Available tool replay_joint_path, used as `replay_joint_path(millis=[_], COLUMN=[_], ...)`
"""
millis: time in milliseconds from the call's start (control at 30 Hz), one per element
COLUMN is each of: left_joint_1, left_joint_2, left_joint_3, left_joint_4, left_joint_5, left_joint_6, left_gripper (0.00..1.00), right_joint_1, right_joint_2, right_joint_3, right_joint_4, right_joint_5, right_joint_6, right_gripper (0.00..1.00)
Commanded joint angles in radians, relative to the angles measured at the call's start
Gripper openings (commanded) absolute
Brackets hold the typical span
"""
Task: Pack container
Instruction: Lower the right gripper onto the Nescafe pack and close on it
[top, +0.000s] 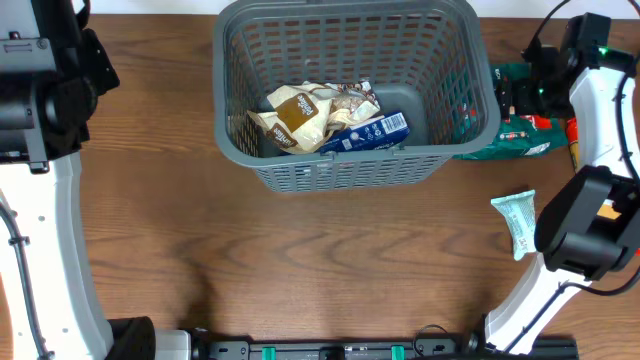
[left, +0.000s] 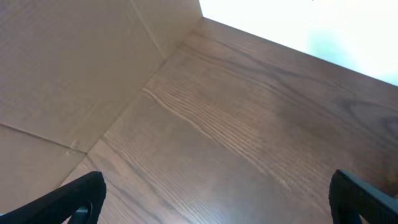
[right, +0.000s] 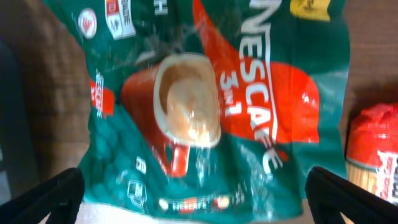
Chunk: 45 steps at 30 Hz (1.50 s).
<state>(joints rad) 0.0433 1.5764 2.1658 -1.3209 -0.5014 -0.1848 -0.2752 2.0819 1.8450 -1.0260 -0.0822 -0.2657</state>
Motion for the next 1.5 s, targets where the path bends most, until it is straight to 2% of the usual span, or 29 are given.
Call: replay_joint_path(millis=[0, 700, 1233, 1467], left_joint_1=[0.004, 0.004, 0.004, 0.004], left_joint_2=[0.0, 0.0, 0.0, 0.0], left_joint_3=[-0.003, -0.003, -0.003, -0.003], left_joint_4=[-0.003, -0.003, -0.003, -0.003], left_joint_5=[-0.012, -0.012, -0.012, -0.012], left_joint_6=[-0.016, -0.016, -0.016, -0.016], left_gripper=[0.99, 0.99, 0.99, 0.99], right_joint_1=[0.002, 0.013, 0.031, 0.034], right_joint_2=[0.014, 0.098, 0.276, 0.292], right_joint_3=[0.015, 0.014, 0.014, 0.013], right_joint_4=[0.017, 0.069, 0.065, 0.062], right_joint_5=[-0.039, -0.057, -0.057, -0.057], right_joint_6=[-0.004, 0.0, 0.056, 0.056], right_gripper=[0.99, 0.99, 0.99, 0.99])
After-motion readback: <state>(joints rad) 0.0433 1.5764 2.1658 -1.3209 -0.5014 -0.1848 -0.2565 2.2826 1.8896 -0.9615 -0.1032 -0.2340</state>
